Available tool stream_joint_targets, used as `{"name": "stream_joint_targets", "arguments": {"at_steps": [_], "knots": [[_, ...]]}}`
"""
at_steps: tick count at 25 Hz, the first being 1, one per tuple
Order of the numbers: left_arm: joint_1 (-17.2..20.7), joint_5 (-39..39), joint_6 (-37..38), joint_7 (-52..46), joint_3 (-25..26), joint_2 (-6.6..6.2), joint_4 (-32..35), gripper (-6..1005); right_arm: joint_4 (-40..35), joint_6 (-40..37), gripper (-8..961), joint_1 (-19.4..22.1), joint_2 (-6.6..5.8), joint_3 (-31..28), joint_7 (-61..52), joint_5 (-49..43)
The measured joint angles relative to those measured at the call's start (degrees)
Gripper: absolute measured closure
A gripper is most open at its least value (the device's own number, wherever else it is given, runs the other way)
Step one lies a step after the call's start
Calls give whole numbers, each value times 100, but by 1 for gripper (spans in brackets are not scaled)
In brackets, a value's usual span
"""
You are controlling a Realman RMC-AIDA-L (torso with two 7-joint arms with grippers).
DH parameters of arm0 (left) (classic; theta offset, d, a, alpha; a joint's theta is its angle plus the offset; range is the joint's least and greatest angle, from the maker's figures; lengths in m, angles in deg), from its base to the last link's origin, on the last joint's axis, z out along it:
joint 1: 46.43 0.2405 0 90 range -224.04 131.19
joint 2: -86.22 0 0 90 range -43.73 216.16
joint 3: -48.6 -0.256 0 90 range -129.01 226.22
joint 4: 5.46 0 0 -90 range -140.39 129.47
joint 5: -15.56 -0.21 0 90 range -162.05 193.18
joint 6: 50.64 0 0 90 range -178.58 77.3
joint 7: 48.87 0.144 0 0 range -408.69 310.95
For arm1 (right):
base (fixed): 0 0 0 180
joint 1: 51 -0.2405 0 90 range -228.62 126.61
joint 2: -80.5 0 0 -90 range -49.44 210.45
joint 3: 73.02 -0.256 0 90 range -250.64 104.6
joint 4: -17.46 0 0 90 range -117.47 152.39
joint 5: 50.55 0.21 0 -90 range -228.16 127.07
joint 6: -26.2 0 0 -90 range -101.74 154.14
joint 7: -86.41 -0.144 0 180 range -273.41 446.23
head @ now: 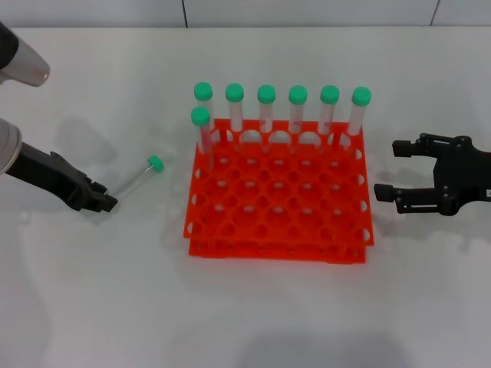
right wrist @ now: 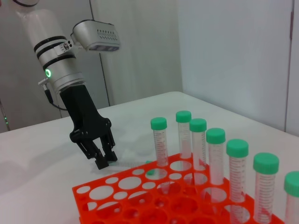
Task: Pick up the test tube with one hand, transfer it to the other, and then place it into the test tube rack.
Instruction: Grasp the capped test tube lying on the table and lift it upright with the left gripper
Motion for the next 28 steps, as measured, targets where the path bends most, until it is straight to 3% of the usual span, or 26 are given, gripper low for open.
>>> {"name": "stream_joint_targets", "arguments": {"at_steps": [28], "knots": [[17,-13,-138,-131,43,8,68,808,1,29,109,17,-5,-65,0,0]]}}
